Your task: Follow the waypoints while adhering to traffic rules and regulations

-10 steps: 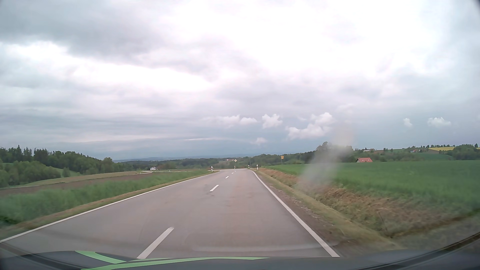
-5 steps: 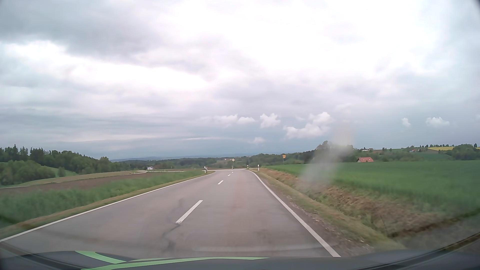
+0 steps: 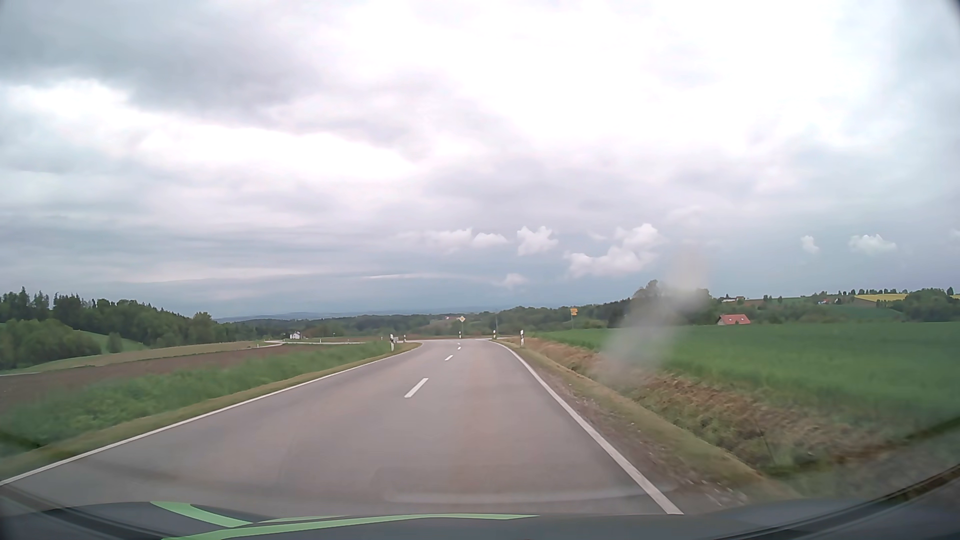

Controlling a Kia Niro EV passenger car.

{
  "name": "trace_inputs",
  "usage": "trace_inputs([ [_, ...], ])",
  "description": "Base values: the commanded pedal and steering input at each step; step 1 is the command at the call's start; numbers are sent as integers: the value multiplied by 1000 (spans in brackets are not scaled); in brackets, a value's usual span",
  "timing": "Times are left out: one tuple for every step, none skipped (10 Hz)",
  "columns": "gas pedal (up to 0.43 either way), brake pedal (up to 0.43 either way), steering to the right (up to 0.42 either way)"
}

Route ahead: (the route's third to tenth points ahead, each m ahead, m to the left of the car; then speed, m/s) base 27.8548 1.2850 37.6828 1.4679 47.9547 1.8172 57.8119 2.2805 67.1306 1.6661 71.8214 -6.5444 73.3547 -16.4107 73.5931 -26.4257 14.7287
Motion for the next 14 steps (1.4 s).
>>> trace_inputs([
  [0, 152, 1],
  [0, 152, 1],
  [0, 159, 1],
  [0, 159, 1],
  [0, 165, 1],
  [0, 171, 1],
  [0, 177, 1],
  [0, 183, 1],
  [0, 189, 1],
  [0, 201, 1],
  [0, 207, 1],
  [0, 213, 1],
  [0, 213, 1],
  [0, 220, 1],
])
